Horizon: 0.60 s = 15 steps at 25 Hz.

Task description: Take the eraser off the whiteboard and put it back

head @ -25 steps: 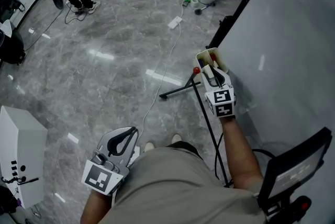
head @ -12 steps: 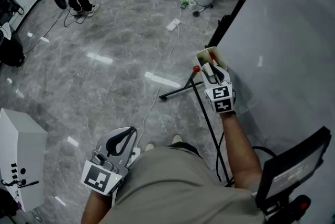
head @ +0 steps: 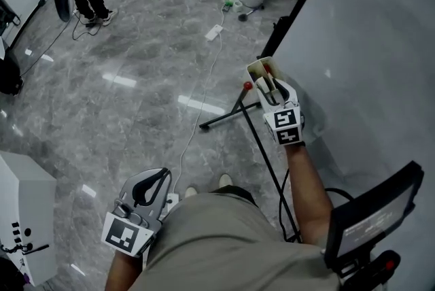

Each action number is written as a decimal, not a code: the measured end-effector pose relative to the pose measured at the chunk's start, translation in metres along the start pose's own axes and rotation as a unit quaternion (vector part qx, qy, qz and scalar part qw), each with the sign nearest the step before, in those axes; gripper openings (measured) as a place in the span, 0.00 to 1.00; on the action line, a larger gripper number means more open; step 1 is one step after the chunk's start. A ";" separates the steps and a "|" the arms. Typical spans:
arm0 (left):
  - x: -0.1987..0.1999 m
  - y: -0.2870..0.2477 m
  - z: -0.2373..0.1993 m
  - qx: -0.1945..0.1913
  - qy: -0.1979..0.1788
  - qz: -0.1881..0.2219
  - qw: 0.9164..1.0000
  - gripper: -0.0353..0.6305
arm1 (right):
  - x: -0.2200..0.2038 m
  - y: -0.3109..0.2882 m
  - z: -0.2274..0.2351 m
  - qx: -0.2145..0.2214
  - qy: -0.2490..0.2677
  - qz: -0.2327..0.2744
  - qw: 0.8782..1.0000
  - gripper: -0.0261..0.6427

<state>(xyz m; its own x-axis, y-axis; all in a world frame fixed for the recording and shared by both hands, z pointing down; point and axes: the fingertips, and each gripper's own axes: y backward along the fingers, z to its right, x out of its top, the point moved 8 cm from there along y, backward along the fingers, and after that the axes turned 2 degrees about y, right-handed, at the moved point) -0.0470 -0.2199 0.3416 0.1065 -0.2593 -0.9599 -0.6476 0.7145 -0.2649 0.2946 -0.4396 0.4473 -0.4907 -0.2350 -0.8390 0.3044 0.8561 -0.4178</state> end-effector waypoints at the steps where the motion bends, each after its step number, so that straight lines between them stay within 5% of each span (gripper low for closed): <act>1: 0.000 0.002 -0.001 -0.003 0.000 0.001 1.000 0.09 | 0.005 0.006 0.000 -0.008 0.001 0.004 1.000 0.33; 8: -0.005 0.013 -0.010 -0.036 -0.003 0.008 0.999 0.09 | 0.038 0.062 -0.015 -0.051 0.005 0.041 0.998 0.33; 15: -0.025 0.027 -0.012 -0.110 0.002 0.002 0.994 0.09 | 0.049 0.135 -0.069 -0.057 -0.017 0.029 0.998 0.33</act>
<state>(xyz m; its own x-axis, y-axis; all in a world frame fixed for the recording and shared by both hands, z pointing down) -0.0762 -0.2018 0.3597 0.1013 -0.2602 -0.9602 -0.7968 0.5567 -0.2349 0.2552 -0.3036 0.3740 -0.4454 -0.1973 -0.8733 0.2355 0.9152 -0.3269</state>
